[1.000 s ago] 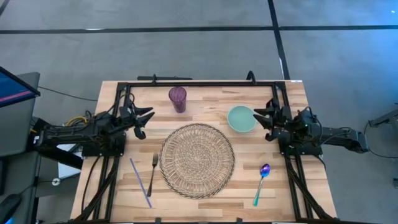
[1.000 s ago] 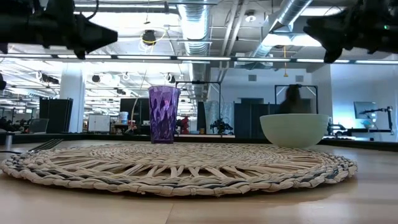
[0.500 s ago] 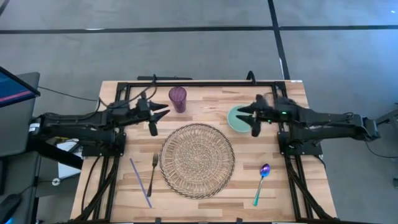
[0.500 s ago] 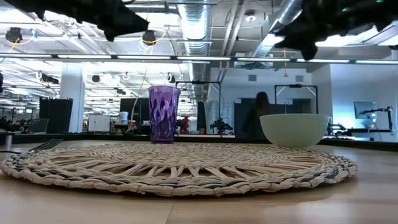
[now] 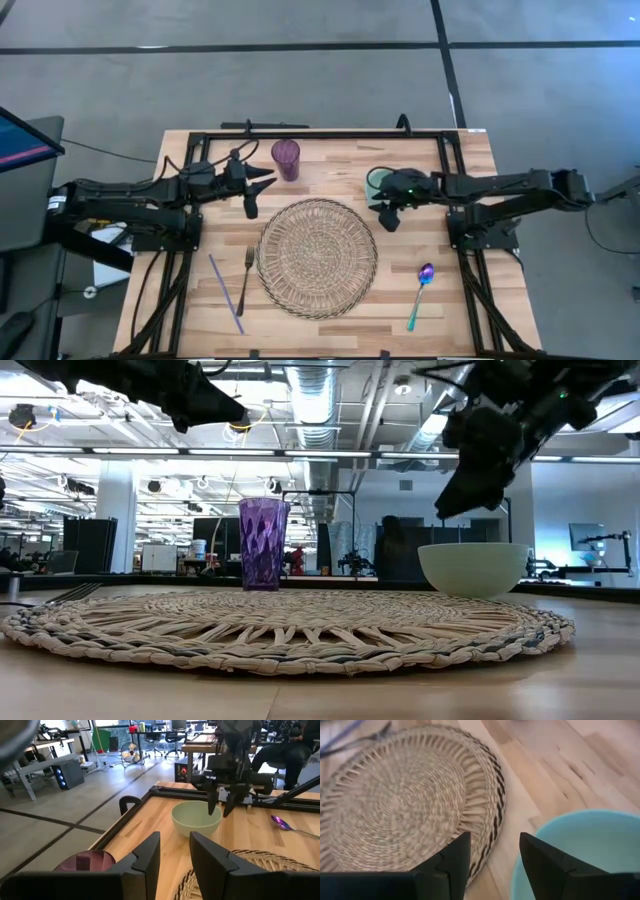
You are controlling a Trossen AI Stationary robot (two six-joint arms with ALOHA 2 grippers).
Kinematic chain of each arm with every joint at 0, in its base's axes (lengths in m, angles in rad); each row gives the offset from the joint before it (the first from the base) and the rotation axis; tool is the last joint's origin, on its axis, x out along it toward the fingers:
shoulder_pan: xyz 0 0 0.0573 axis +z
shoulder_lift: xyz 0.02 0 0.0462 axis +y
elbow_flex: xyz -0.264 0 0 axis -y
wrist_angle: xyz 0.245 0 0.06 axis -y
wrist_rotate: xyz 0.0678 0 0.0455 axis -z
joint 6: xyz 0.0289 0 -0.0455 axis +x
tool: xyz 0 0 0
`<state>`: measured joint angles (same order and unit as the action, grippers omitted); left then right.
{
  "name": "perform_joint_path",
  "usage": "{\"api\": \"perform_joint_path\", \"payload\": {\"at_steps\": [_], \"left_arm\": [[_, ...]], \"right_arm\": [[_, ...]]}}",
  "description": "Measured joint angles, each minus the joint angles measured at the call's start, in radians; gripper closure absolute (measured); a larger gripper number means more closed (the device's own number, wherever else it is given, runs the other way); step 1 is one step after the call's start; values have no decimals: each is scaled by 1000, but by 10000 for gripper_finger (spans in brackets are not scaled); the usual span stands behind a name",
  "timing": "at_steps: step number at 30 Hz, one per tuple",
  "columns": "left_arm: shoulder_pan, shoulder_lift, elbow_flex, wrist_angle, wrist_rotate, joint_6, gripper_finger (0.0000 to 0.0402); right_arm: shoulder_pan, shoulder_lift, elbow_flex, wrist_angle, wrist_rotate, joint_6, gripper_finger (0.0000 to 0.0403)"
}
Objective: Pick & Place Utensil
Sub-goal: Put the light green bowl on the woven mat
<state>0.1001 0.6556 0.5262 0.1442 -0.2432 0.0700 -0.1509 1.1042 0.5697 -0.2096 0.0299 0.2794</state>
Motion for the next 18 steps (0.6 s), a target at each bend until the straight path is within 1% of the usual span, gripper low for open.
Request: {"api": "perform_joint_path", "payload": {"at_steps": [5, 11, 18], "left_arm": [[0, 0, 0, -3, 0, 0, 295], [0, 0, 0, -6, 0, 0, 295], [0, 0, 0, -7, 1, 0, 295]], "right_arm": [[-7, 56, 1, -1, 8, 0, 238], [-10, 113, 1, -15, 108, 0, 238], [-16, 178, 1, -40, 75, 0, 245]]}}
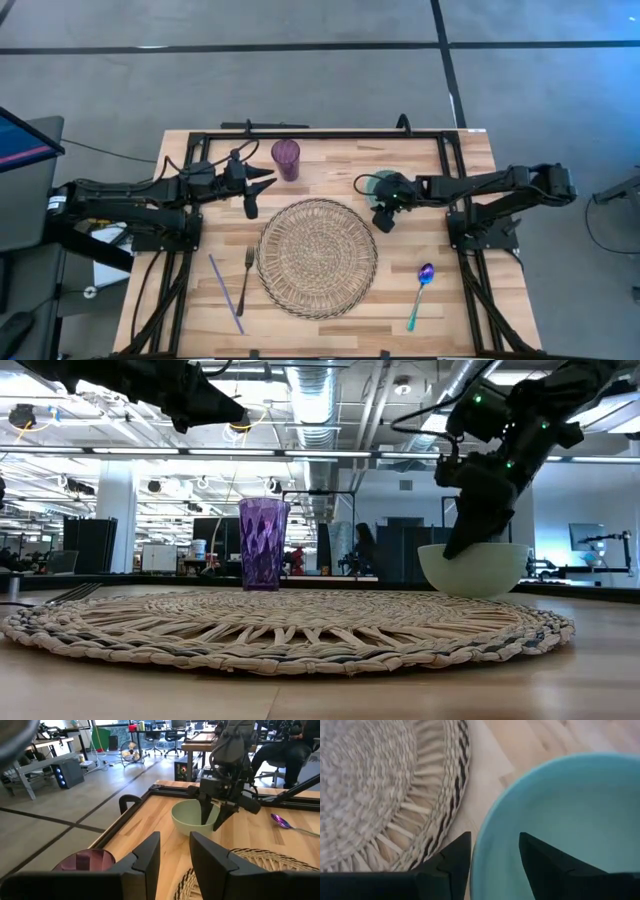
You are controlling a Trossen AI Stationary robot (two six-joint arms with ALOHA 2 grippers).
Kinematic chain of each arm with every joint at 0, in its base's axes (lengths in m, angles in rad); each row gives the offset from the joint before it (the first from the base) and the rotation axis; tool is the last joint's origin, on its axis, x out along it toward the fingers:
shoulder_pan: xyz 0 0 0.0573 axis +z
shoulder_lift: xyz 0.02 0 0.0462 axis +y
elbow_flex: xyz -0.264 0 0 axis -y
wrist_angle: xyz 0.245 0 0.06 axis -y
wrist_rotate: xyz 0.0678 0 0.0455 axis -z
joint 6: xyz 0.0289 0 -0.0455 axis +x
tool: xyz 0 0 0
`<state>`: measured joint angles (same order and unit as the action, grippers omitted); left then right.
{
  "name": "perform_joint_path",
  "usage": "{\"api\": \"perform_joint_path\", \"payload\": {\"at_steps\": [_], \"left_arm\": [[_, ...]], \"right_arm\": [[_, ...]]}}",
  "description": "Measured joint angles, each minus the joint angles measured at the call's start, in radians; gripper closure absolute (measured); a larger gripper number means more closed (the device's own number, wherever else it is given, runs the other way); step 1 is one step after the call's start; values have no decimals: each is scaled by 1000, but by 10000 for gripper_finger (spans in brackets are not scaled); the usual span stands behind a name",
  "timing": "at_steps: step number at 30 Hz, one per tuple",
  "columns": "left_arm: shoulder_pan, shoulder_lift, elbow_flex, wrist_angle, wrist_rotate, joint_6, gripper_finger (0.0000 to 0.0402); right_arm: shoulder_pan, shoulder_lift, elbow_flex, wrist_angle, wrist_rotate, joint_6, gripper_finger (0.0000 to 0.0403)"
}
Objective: Pick & Place Utensil
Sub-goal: Put the light green bowl on the woven mat
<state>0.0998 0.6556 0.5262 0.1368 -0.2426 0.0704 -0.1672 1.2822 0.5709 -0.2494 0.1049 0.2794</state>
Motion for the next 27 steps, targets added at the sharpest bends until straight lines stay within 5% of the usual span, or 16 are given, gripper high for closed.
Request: {"api": "perform_joint_path", "payload": {"at_steps": [5, 13, 27], "left_arm": [[0, 0, 0, -1, 0, 0, 295], [0, 0, 0, -2, 0, 0, 295], [0, 0, 0, -2, 1, 0, 295]], "right_arm": [[1, 31, 0, -6, -4, -18, 280], [1, 16, 2, -8, -25, -88, 388], [129, -23, 167, 41, -91, -200, 393]]}}
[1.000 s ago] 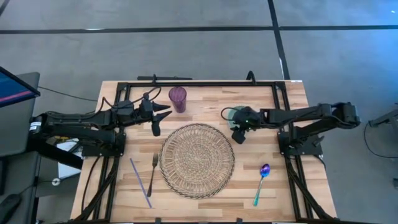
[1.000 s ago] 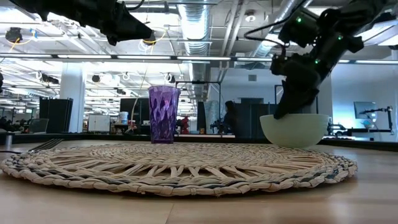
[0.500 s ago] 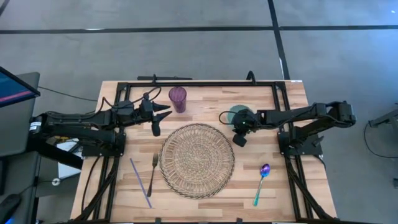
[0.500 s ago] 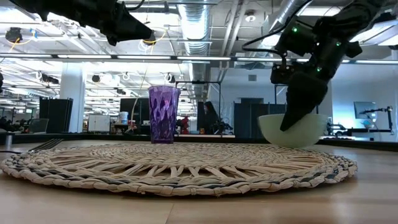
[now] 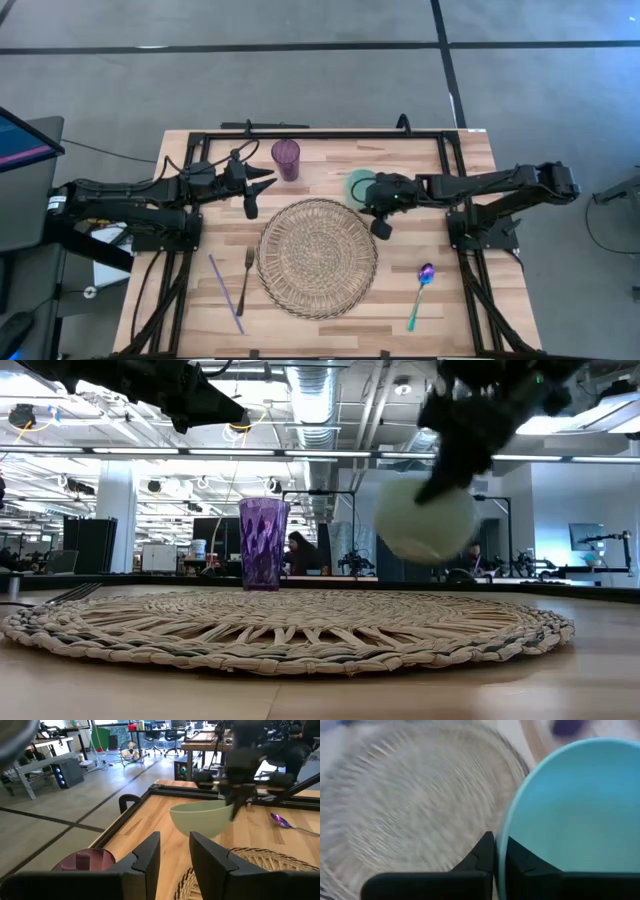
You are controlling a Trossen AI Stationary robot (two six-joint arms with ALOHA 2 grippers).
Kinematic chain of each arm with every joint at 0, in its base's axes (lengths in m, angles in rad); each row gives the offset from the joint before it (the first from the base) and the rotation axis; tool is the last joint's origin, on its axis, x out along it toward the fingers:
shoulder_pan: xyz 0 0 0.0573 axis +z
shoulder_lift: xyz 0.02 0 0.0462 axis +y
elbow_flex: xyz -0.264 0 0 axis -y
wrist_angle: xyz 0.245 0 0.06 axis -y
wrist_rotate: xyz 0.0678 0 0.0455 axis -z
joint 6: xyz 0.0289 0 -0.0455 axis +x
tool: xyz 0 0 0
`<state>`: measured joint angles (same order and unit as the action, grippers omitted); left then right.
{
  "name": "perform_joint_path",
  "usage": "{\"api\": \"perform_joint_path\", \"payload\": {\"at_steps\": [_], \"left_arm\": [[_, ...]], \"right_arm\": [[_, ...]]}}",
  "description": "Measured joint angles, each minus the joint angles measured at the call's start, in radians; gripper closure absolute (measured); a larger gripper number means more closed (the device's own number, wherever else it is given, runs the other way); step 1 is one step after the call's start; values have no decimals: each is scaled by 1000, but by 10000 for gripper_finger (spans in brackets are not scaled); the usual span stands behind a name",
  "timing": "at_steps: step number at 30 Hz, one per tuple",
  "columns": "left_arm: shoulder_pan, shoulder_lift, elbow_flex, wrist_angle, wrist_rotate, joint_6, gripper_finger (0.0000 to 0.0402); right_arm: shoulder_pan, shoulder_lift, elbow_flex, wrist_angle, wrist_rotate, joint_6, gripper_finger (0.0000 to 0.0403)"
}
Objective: Pick & Place Utensil
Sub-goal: Put the light green bowl on the woven mat
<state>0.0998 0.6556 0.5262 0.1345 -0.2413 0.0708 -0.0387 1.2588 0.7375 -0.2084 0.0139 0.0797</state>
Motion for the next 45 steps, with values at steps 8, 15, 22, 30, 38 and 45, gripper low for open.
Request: {"api": "perform_joint_path", "payload": {"at_steps": [8, 15, 22, 30, 38, 45], "left_arm": [[0, 0, 0, -1, 0, 3, 295], [0, 2, 0, 0, 0, 3, 295], [0, 24, 0, 2, -1, 3, 295], [1, 77, 0, 0, -1, 3, 295], [0, 98, 0, 6, -1, 0, 295], [0, 98, 0, 9, -1, -1, 295]], "right_arm": [[171, 151, 151, 50, -23, -248, 398], [279, 300, 324, -5, -59, -406, 393], [329, 381, 409, -58, -102, -430, 397], [382, 469, 413, -38, -178, -317, 400], [448, 582, 414, -12, -85, -316, 396], [459, 611, 416, 9, -62, -313, 390]]}}
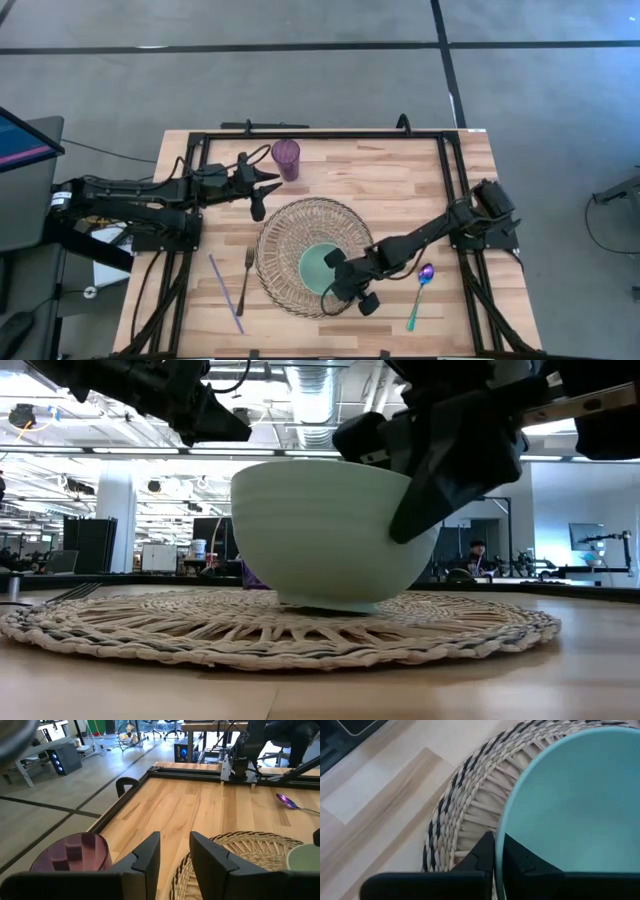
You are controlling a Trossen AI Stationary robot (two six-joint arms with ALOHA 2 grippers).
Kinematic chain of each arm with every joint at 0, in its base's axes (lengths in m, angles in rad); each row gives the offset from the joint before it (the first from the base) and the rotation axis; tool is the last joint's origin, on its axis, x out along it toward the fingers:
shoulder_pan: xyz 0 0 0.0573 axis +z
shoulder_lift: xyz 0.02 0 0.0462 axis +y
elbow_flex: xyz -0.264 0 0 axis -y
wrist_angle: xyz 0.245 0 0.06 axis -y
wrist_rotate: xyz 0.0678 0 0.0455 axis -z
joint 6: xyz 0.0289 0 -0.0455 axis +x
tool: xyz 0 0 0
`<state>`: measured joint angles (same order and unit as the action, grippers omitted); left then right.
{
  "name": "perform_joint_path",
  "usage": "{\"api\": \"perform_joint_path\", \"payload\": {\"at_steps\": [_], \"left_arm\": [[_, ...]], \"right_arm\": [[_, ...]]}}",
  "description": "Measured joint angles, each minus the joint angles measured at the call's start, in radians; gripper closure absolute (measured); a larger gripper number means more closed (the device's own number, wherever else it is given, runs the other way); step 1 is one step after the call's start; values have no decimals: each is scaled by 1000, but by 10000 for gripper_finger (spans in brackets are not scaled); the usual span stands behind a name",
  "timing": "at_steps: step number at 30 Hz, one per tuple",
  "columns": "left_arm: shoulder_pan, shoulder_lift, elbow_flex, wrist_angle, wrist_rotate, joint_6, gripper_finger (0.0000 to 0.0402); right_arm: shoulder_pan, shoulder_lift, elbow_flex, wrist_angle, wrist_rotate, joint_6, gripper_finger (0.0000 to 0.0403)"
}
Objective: Pick & Place Utensil
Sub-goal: Put the light green bowl on the woven mat
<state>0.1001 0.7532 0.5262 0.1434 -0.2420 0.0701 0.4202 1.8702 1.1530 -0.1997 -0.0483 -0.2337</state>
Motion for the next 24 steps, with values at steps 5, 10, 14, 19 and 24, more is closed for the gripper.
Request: {"api": "perform_joint_path", "payload": {"at_steps": [5, 10, 14, 19, 24], "left_arm": [[0, 0, 0, 3, 0, 0, 295], [0, 0, 0, 5, 0, 0, 295], [0, 0, 0, 6, 0, 0, 295], [0, 0, 0, 6, 0, 0, 295], [0, 0, 0, 6, 0, 0, 295]], "right_arm": [[-1, -3, -2, 22, -4, 87, 361], [-2, -4, -2, 24, -4, 104, 336], [-2, -4, 3, 21, -4, 104, 324], [-3, -6, 49, -4, -6, 104, 312], [-3, -7, 125, -108, -5, 104, 300]]}}
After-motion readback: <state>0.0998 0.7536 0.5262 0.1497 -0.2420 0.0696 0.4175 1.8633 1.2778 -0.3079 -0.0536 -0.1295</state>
